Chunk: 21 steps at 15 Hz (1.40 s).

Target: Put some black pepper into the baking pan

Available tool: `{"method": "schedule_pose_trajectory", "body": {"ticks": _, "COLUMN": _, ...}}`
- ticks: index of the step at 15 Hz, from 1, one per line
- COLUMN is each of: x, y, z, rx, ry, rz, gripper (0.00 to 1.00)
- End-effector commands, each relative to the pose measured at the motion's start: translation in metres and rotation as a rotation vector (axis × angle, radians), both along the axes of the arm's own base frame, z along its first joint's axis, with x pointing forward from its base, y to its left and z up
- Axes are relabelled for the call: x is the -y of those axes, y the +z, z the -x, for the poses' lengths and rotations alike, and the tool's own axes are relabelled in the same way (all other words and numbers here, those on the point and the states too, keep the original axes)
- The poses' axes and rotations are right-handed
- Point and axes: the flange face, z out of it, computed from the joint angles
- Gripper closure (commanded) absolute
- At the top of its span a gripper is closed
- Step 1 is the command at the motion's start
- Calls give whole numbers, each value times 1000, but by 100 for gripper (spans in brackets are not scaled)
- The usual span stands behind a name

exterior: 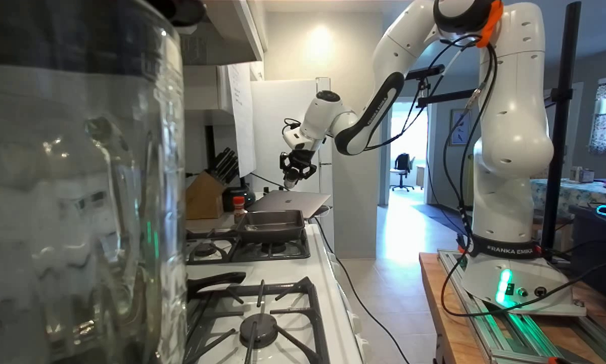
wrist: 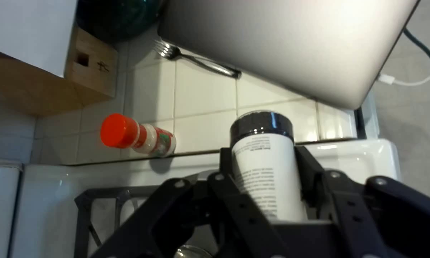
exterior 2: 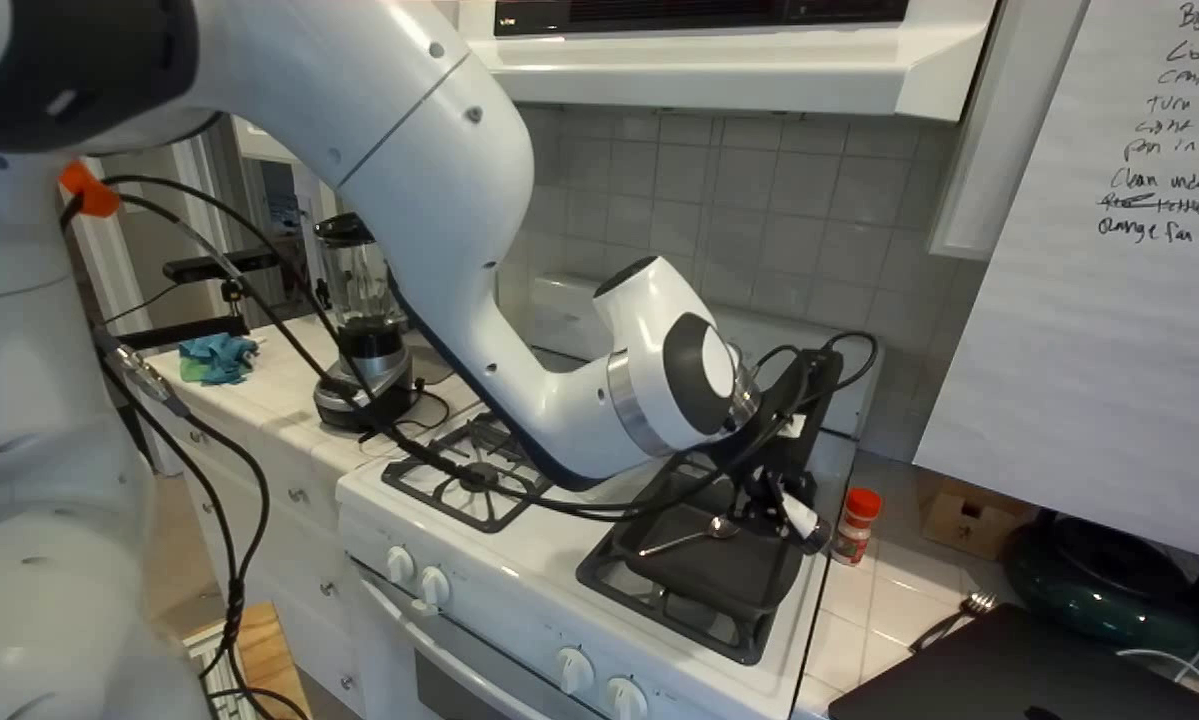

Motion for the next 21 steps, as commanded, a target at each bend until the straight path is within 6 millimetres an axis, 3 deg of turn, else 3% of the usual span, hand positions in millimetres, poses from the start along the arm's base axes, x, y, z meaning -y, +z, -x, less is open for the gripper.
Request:
{"method": "schedule_pose_trajectory", "body": {"ticks": 1, "x": -12, "y": -31, "z": 17, "rx": -41, "ry": 1, "rz": -141, "gripper": 80}}
{"method": "schedule_pose_trajectory", "body": {"ticks": 4, "x": -37, "y": -56, "z": 28, "rx": -102, "ry": -28, "rz": -244, "gripper": 80}}
{"method": "schedule_pose_trajectory", "body": {"ticks": 5, "x": -37, "y": -44, "z": 23, "rx": -115, "ry": -43, "rz": -247, "gripper": 80}}
{"method": "schedule_pose_trajectory", "body": {"ticks": 6, "x": -35, "y": -55, "z": 19, "rx": -101, "ry": -37, "rz": -228, "gripper": 80}}
{"method": "schedule_pose_trajectory", "body": {"ticks": 7, "x": -39, "y": -55, "z": 18, "rx": -107, "ry": -31, "rz": -233, "gripper": 55}}
{"method": "schedule_pose_trajectory", "body": {"ticks": 13, "x": -35, "y": -56, "z": 19, "rx": -106, "ry": -41, "rz": -233, "gripper": 55}}
{"method": "schedule_pose_trajectory", "body": {"ticks": 14, "x": -35, "y": -56, "z": 19, "rx": -106, "ry": -41, "rz": -233, "gripper": 80}}
{"method": "schedule_pose_trajectory", "body": {"ticks": 21, "x": -50, "y": -9, "z": 24, "rx": -64, "ry": -12, "rz": -204, "gripper": 80}}
